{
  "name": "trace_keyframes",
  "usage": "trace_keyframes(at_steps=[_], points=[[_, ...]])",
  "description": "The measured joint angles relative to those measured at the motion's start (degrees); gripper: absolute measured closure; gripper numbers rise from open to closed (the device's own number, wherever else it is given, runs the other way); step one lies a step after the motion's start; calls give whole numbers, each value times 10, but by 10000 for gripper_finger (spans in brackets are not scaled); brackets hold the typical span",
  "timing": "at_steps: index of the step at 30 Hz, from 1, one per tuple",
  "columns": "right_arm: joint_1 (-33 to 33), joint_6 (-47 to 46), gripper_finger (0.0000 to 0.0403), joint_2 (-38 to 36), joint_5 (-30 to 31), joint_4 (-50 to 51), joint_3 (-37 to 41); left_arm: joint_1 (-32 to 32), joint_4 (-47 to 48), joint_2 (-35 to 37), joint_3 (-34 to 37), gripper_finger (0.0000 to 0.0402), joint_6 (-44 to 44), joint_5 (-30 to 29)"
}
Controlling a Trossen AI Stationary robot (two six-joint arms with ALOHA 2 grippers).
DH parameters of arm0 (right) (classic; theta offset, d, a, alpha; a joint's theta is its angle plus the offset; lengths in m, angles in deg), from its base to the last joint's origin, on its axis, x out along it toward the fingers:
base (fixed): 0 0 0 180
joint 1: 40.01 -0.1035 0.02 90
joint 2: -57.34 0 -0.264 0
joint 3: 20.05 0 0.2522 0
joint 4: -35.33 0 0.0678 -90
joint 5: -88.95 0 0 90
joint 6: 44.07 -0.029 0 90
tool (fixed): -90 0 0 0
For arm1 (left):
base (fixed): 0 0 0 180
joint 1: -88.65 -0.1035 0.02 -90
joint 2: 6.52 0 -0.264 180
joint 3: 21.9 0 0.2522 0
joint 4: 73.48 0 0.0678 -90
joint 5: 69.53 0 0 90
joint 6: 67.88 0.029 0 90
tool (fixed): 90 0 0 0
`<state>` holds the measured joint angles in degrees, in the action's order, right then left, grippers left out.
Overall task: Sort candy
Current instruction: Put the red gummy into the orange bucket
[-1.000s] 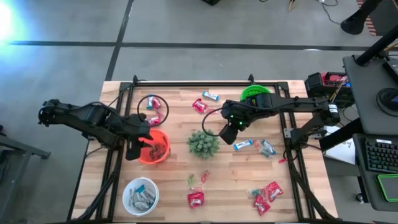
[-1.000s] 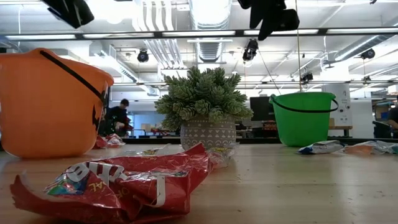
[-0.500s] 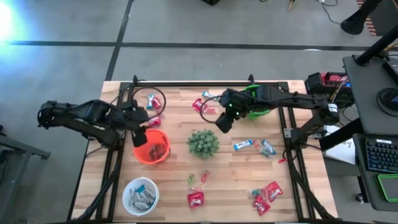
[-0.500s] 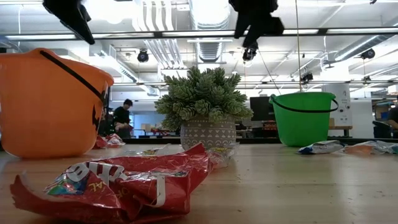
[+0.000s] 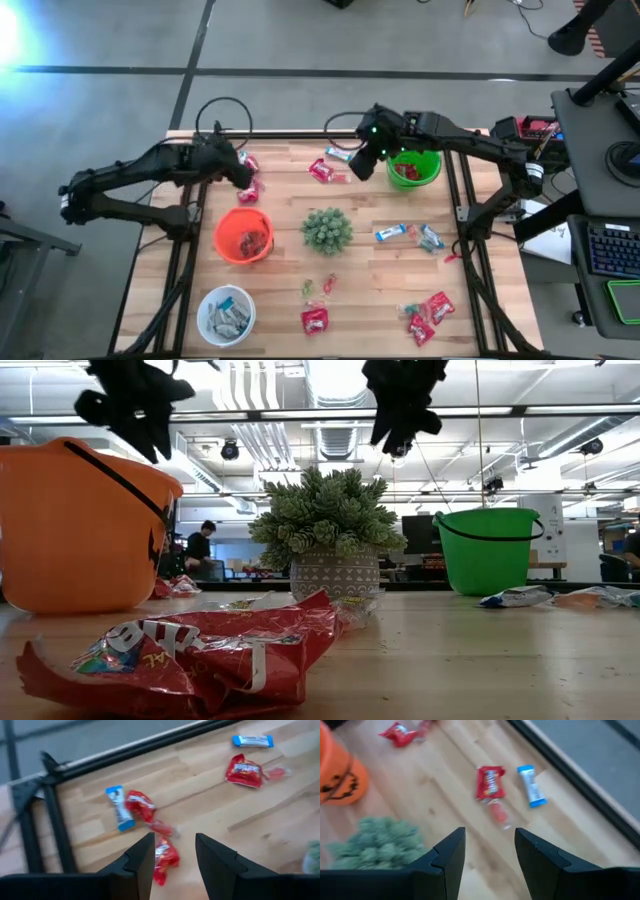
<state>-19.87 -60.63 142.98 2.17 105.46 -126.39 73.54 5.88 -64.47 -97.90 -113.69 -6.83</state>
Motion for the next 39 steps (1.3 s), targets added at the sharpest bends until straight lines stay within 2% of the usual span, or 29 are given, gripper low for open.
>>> trace_keyframes(at_steps=[3, 9, 17, 20, 24, 33, 39], points=[[25, 33, 239, 0, -1, 0, 0, -38, -35, -29, 0, 278, -2, 39], [63, 68, 239, 0, -2, 1, 0, -117, -62, -111, 0, 278, -78, 135], [73, 74, 239, 0, -3, 1, 0, -132, -79, -188, 0, 278, -89, 127], [73, 76, 239, 0, -6, 1, 0, -141, -92, -212, 0, 278, -87, 101], [73, 76, 239, 0, -7, 4, 0, -167, -119, -239, 0, 278, -59, 94], [72, 78, 239, 0, -52, 8, 0, -213, -141, -266, 0, 278, -42, 161], [72, 90, 239, 0, -51, 8, 0, -216, -140, -288, 10, 278, -51, 159]])
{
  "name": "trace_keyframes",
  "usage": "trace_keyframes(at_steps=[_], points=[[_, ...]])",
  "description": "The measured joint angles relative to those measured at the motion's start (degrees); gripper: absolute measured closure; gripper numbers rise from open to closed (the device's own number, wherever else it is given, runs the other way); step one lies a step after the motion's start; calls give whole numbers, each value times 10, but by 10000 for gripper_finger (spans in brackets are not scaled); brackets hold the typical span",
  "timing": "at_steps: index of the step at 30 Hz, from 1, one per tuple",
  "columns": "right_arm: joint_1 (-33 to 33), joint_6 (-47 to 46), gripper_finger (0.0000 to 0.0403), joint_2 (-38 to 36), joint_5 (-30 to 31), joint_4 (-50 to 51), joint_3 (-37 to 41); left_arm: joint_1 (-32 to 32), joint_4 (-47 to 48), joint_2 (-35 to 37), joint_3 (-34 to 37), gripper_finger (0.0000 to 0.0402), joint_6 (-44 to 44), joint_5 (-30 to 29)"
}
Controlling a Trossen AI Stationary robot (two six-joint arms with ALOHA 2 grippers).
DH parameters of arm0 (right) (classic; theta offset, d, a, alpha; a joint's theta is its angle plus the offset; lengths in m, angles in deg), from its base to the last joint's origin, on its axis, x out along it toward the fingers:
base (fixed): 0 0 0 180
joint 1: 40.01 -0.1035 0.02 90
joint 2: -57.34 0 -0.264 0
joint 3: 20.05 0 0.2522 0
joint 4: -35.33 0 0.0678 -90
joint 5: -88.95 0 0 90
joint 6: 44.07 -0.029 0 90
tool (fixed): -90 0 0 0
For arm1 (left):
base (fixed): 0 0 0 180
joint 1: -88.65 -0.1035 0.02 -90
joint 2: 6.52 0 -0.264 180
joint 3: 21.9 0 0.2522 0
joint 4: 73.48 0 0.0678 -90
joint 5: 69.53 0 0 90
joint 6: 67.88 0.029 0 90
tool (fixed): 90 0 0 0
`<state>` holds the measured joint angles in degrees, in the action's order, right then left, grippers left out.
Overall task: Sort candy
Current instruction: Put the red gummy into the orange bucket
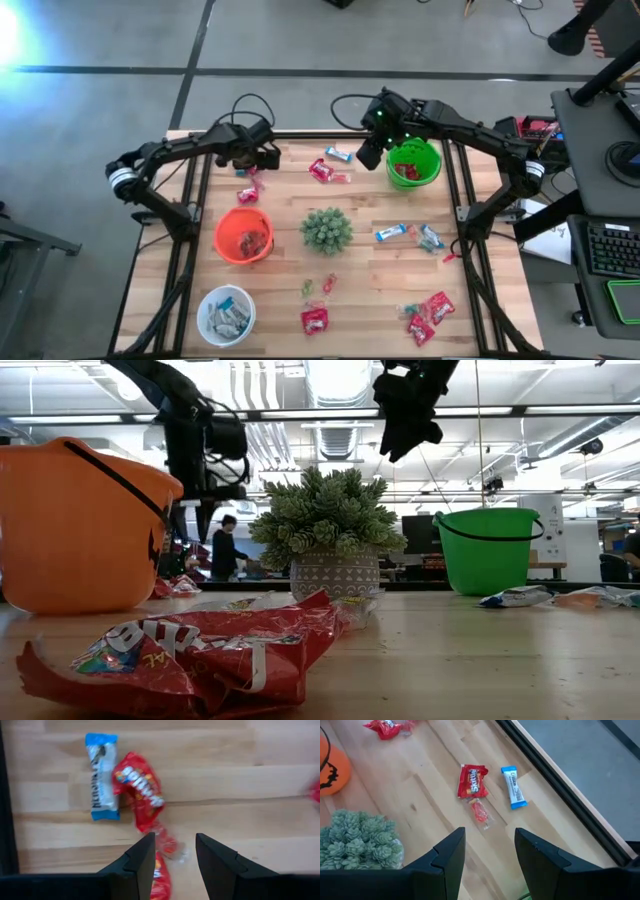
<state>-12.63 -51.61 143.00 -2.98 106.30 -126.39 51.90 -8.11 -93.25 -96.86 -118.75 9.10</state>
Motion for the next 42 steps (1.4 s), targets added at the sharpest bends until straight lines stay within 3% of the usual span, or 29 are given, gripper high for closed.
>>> trace_keyframes(at_steps=[19, 24, 42], points=[[0, 17, 239, 0, 0, 0, 0, -3, -3, -90, 9, 278, -123, -35], [0, 26, 239, 0, -1, 14, 0, 2, -4, -99, 9, 278, -118, 7], [0, 15, 239, 0, -2, 57, 0, 9, -6, -130, 10, 278, -115, 20]])
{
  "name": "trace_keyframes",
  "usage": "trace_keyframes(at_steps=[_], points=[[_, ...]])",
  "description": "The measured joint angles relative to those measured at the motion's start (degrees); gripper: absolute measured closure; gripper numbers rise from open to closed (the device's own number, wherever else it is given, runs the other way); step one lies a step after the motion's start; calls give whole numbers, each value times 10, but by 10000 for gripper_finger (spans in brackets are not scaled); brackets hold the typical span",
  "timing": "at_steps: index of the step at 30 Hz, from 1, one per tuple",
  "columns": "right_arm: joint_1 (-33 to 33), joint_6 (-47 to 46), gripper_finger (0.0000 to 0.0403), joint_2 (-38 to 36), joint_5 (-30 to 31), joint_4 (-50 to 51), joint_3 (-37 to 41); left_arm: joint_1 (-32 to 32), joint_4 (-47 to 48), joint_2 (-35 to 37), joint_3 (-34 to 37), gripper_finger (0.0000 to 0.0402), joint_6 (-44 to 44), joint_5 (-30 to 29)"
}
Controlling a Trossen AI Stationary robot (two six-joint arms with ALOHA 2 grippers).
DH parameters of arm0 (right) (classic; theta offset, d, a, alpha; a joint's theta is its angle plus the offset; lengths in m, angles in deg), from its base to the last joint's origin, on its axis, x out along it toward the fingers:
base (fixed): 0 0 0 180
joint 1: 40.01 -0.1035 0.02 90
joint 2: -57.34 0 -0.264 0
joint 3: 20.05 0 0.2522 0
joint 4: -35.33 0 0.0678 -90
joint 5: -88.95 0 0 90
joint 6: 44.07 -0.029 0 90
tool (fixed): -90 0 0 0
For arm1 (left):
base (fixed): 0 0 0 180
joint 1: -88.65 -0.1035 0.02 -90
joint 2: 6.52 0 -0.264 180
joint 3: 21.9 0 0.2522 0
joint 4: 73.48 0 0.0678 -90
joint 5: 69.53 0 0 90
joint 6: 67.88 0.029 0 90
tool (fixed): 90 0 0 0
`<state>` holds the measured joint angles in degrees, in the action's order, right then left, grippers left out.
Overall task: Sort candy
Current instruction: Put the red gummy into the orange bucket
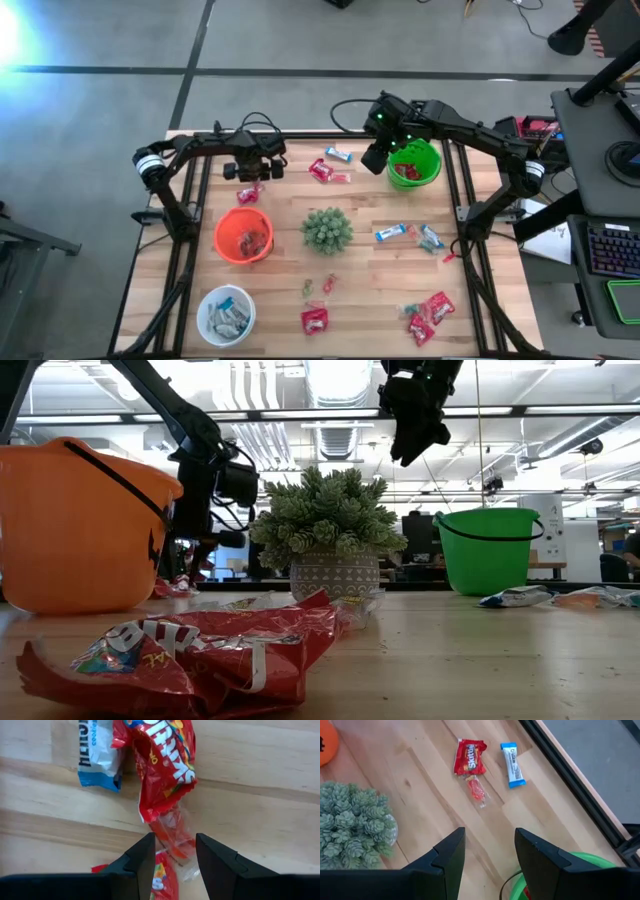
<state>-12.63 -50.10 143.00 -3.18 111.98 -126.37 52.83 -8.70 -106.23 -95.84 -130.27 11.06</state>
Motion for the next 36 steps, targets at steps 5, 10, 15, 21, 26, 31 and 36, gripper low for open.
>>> trace_keyframes(at_steps=[5, 10, 15, 21, 26, 31, 36], points=[[0, 0, 239, 0, 0, 4, 0, 0, -1, -15, 0, 282, 6, 0], [0, 0, 239, 0, 0, 6, 0, 0, -5, -17, 0, 314, 18, 0], [0, 0, 239, 0, 0, 7, 0, 0, -7, -16, 0, 369, 19, -1], [0, 0, 239, 0, 1, 7, 0, 0, -7, -16, 0, 396, 22, -1], [0, 0, 239, -1, 1, 8, 0, 4, -9, -11, 0, 401, 34, 9], [0, 1, 239, -1, 2, 8, 0, 15, -9, 15, 0, 401, 56, 15], [0, 3, 239, -1, 2, 7, 0, 26, -9, 54, -1, 401, 104, 30]])
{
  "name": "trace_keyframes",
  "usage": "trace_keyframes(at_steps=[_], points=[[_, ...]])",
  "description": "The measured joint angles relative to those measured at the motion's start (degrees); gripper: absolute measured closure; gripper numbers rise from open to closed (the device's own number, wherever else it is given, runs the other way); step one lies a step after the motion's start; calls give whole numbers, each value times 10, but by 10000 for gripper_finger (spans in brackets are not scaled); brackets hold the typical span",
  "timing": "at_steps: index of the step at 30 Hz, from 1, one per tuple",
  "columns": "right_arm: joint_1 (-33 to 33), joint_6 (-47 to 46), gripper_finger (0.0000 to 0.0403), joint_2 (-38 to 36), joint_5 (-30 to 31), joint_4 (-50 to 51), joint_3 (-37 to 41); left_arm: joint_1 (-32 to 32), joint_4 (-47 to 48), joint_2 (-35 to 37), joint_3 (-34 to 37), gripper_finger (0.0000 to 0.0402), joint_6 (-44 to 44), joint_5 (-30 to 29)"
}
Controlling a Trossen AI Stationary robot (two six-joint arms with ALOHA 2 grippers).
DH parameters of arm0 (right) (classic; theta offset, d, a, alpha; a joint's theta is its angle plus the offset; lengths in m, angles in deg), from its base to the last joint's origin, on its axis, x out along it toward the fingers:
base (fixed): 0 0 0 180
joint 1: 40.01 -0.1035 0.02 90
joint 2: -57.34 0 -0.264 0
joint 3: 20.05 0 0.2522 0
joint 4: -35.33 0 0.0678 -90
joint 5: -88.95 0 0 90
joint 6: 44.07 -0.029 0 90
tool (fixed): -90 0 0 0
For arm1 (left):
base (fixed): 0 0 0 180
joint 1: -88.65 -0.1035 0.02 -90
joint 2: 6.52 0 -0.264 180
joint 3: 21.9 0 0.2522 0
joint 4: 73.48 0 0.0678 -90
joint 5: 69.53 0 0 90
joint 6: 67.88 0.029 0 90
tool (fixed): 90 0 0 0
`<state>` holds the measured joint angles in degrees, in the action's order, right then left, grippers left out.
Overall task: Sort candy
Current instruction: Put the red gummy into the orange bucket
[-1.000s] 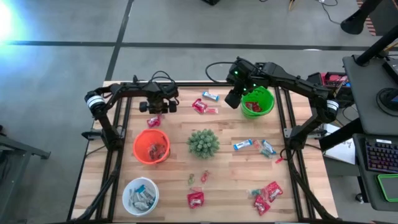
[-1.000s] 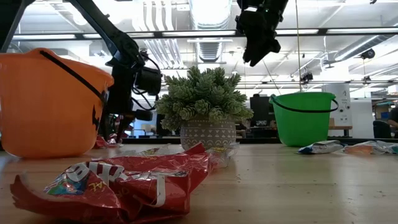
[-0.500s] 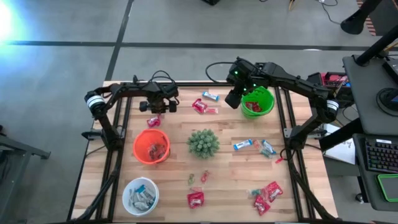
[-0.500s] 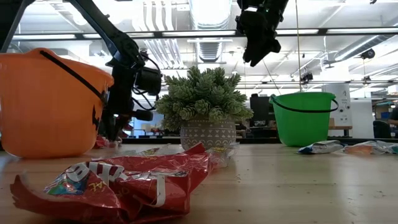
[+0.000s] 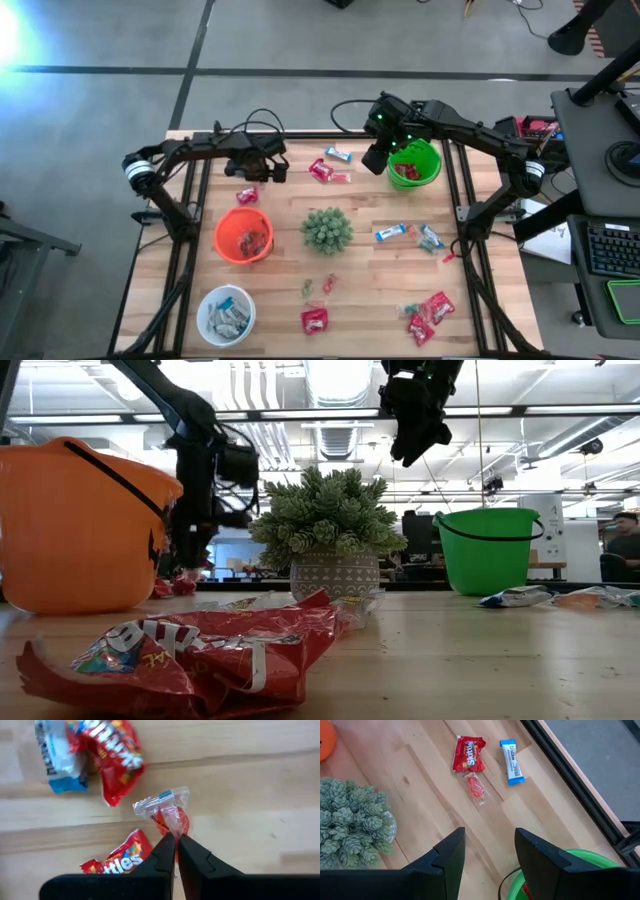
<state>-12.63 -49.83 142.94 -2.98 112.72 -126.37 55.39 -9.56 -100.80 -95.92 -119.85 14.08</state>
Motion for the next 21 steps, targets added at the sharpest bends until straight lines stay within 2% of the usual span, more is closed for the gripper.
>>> trace_keyframes(at_steps=[10, 16, 21], points=[[0, -4, 239, 0, 0, 0, 0, 6, 5, 124, 0, 402, 121, 19], [0, -47, 239, 0, 0, 4, 0, 7, 24, 195, 0, 402, 203, 56], [-1, -88, 239, 0, -11, 8, 0, 21, 56, 252, -1, 402, 308, 74]])
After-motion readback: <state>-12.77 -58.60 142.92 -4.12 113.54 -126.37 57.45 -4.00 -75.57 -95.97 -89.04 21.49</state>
